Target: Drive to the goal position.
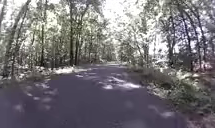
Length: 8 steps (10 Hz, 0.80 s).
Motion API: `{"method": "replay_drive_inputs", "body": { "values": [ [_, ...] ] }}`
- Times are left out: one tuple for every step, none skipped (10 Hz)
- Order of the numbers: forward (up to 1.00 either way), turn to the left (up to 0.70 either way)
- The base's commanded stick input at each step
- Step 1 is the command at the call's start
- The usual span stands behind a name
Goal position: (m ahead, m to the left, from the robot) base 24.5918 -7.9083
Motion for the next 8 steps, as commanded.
{"method": "replay_drive_inputs", "body": {
  "values": [
    [0.45, 0.0],
    [0.45, 0.0],
    [0.45, 0.0],
    [0.45, 0.0],
    [0.45, 0.0],
    [0.45, 0.0],
    [0.45, 0.0],
    [0.45, 0.0]
  ]
}}
